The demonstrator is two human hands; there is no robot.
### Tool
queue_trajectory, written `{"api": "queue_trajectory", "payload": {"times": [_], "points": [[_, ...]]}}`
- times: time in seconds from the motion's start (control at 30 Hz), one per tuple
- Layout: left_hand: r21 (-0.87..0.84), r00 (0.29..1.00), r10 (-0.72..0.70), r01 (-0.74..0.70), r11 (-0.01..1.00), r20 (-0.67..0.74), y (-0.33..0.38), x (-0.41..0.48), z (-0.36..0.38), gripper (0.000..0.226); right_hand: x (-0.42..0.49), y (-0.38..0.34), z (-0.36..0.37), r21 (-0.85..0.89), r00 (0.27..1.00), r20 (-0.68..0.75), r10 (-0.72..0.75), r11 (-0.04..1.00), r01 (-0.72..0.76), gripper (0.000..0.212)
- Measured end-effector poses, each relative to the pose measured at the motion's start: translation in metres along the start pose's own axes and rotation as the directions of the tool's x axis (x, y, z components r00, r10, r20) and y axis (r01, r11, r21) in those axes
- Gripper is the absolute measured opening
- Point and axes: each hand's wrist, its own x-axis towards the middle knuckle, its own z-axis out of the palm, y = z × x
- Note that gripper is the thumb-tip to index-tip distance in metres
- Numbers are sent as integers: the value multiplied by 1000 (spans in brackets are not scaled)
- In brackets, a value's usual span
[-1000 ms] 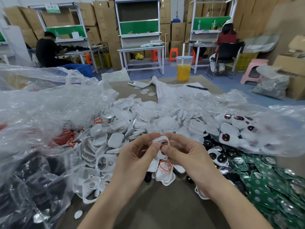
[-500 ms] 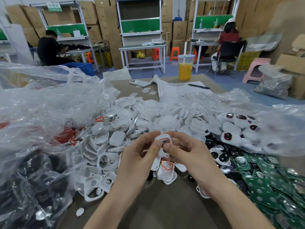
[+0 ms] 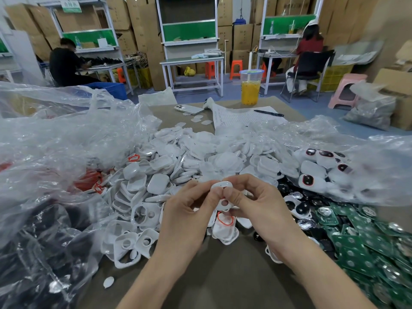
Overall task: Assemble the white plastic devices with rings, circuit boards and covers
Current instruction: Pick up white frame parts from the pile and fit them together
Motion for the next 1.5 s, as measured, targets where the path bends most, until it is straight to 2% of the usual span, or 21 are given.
{"api": "queue_trajectory", "payload": {"times": [0.07,0.2,0.37,0.43,0.63,0.77,0.93,1.0,1.07,1.17,1.27,1.3,1.37,1.5], "points": [[62,1000,12,-12,998,3,1,0,0,18,0,0,1,-22,1000,-17,-10,1000,9,6],[124,999,43,-43,991,1,0,0,0,18,0,0,1,-56,998,-47,-32,998,29,6],[1,1000,29,-29,1000,5,3,-2,1,14,-2,-3,0,-40,999,-5,-46,998,46,7],[-26,999,36,-36,999,-13,5,-3,1,13,-3,-4,1,-19,999,35,-36,999,37,2],[-18,997,51,-52,998,-61,7,-3,1,13,-1,-2,3,46,998,64,17,999,-20,21],[-8,994,64,-65,998,-84,10,-6,5,13,-1,-1,1,-13,999,39,-13,1000,13,14],[50,989,96,-91,995,-108,10,-9,8,14,-1,-3,-1,14,998,58,-31,999,31,10],[45,995,75,-71,996,-72,8,-11,9,27,2,-4,-3,29,999,19,-42,999,41,8],[136,994,100,-94,986,-40,5,-13,8,24,6,-6,-8,111,997,-58,-57,992,63,17],[388,972,212,-236,891,105,0,-16,13,12,12,-13,-20,324,974,-226,-25,941,100,21],[598,883,296,-465,653,364,-9,-22,23,24,16,-15,-32,436,939,-340,38,892,122,12],[618,862,287,-502,605,418,-10,-24,27,26,17,-15,-34,449,934,-354,55,886,118,8],[632,848,277,-523,572,451,-10,-25,30,29,18,-13,-35,469,931,-358,78,877,107,3],[672,821,285,-570,473,496,-8,-22,32,32,19,-9,-34,490,936,-342,81,865,104,11]]}}
